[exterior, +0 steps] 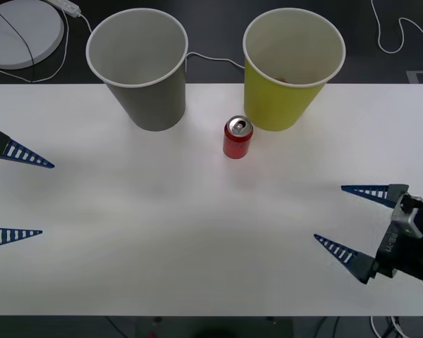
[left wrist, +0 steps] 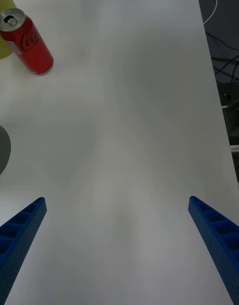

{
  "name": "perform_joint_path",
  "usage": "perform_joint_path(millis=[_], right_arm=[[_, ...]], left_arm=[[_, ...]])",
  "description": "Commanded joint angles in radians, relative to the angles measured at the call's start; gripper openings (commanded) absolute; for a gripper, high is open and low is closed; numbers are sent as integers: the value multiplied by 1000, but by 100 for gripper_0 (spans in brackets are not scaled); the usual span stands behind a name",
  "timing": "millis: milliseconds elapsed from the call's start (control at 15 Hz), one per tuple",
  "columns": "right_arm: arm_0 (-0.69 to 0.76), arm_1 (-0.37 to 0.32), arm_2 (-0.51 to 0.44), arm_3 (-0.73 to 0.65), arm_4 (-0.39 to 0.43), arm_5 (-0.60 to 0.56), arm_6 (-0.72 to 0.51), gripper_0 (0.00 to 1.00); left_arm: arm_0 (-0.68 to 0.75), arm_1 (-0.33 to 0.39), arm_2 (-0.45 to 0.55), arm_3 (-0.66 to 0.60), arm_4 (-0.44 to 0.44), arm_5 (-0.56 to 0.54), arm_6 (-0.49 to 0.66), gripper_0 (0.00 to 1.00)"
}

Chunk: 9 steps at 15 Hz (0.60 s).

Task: Put the can into the green bin and the plastic bottle into the gray bin

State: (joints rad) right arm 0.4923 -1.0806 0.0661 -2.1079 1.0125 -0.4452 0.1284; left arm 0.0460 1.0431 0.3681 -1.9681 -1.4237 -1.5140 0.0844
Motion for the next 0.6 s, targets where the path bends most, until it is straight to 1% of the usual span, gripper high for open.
perform_joint_path(millis=[67,133,333,600], right_arm=[[-8,-45,106,-57,-41,186,-1,100],[-20,-51,133,-58,-66,217,0,100],[-95,-54,261,-58,-118,352,-3,100],[-201,-38,408,-58,-127,516,-26,100]], left_arm=[[0,0,0,0,0,0,0,100],[0,0,0,0,0,0,0,100],[0,0,0,0,0,0,0,100],[0,0,0,0,0,0,0,100]])
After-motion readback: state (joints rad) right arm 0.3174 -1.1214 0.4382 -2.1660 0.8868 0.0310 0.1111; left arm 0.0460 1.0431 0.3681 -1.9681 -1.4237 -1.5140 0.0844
